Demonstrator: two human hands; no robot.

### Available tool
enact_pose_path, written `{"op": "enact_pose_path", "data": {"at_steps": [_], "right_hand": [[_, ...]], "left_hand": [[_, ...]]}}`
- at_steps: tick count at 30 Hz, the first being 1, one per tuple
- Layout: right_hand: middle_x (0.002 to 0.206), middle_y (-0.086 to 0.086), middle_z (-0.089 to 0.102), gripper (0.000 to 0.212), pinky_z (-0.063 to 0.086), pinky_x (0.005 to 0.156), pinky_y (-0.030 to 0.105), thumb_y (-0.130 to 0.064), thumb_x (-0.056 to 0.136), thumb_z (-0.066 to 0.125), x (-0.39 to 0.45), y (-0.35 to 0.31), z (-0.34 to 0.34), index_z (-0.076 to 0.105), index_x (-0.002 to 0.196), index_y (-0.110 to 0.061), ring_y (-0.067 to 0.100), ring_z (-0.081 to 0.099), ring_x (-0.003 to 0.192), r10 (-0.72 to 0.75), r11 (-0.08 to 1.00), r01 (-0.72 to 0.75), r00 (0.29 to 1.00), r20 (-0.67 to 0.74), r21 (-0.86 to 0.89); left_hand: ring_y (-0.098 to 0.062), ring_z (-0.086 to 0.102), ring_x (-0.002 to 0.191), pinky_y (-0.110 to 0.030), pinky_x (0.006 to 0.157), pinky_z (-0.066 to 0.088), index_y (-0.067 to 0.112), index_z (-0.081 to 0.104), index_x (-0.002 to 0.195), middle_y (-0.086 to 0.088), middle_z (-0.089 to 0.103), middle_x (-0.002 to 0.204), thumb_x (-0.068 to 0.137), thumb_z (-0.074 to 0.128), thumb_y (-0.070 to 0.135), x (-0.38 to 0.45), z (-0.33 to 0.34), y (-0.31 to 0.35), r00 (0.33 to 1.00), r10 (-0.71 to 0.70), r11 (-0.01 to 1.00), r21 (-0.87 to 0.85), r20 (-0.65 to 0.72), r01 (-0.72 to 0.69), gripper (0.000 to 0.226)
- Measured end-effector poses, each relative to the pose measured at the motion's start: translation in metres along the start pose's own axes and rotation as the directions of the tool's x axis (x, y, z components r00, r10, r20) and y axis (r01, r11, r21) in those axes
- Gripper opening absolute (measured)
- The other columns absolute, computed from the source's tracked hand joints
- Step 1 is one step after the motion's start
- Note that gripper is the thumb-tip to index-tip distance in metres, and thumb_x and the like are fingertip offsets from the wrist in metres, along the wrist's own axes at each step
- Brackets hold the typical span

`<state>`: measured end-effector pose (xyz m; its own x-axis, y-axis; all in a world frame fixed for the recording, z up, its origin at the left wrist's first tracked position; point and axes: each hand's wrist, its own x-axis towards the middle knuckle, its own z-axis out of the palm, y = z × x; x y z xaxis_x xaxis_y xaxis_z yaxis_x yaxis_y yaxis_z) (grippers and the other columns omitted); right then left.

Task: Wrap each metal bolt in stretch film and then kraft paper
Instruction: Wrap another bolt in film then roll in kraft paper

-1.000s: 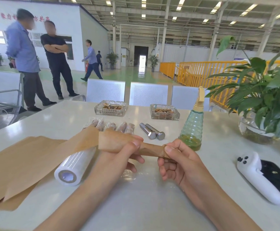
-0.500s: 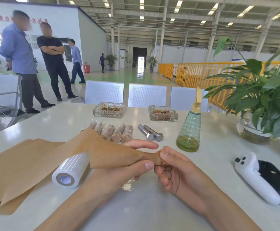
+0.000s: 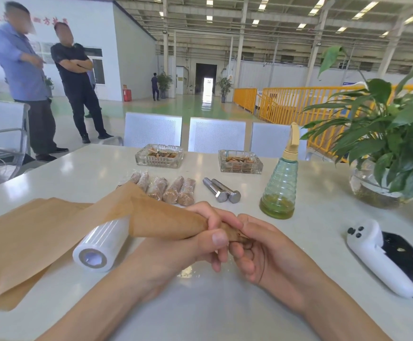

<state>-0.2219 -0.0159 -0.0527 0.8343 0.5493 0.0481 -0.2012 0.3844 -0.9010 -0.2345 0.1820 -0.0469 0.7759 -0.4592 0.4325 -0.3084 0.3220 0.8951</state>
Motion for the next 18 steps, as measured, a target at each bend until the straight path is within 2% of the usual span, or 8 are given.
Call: {"op": "enact_pose_path", "data": {"at_steps": [2,6,11,15,18], "right_hand": [[0.069,0.011,0.06,0.015,0.048,0.042,0.021,-0.024,0.093,0.063,0.0,0.0,0.001,0.065,0.083,-0.013,0.014,0.058,0.045,-0.01,1.0,0.01,1.0,0.008,-0.02],[0.068,0.011,0.06,0.017,0.048,0.042,0.02,-0.023,0.095,0.064,0.0,-0.002,0.003,0.063,0.082,-0.014,0.013,0.058,0.046,-0.015,0.999,0.015,1.0,-0.003,-0.046],[0.068,0.009,0.06,0.015,0.047,0.042,0.019,-0.023,0.101,0.059,-0.001,-0.002,0.003,0.053,0.097,-0.01,0.012,0.059,0.046,-0.013,0.999,0.012,1.0,-0.017,-0.049],[0.069,0.01,0.06,0.015,0.048,0.041,0.021,-0.02,0.099,0.056,-0.001,-0.002,0.002,0.058,0.088,-0.011,0.013,0.059,0.046,-0.024,0.998,0.021,0.999,-0.041,-0.055],[0.07,0.011,0.061,0.014,0.048,0.041,0.021,-0.022,0.097,0.06,0.0,-0.003,-0.001,0.059,0.087,-0.012,0.014,0.059,0.047,-0.05,0.998,0.045,0.994,-0.094,-0.048]], "left_hand": [[-0.028,0.063,0.077,-0.036,0.065,0.053,0.015,0.06,0.08,-0.02,0.066,0.116,0.081,0.084,0.037,0.0,0.002,0.001,1.0,0.004,1.0,-0.02,0.0,-0.004,0.032],[-0.031,0.06,0.079,-0.04,0.069,0.053,0.016,0.066,0.087,-0.032,0.06,0.113,0.092,0.074,0.035,0.0,0.004,0.0,0.999,0.029,0.999,-0.042,0.024,-0.028,0.021],[-0.034,0.057,0.08,-0.042,0.07,0.052,0.005,0.061,0.091,-0.026,0.062,0.117,0.094,0.071,0.032,0.001,0.004,-0.003,1.0,0.029,0.997,-0.076,0.012,-0.028,0.028],[-0.029,0.062,0.082,-0.039,0.071,0.053,0.01,0.06,0.091,-0.022,0.066,0.122,0.092,0.074,0.026,0.0,-0.001,-0.004,1.0,0.022,1.0,-0.003,0.016,-0.022,0.022],[-0.026,0.064,0.087,-0.034,0.068,0.053,0.016,0.066,0.104,-0.018,0.067,0.125,0.086,0.078,0.028,-0.001,-0.007,-0.002,0.999,0.027,0.998,0.051,-0.044,-0.025,0.025]]}}
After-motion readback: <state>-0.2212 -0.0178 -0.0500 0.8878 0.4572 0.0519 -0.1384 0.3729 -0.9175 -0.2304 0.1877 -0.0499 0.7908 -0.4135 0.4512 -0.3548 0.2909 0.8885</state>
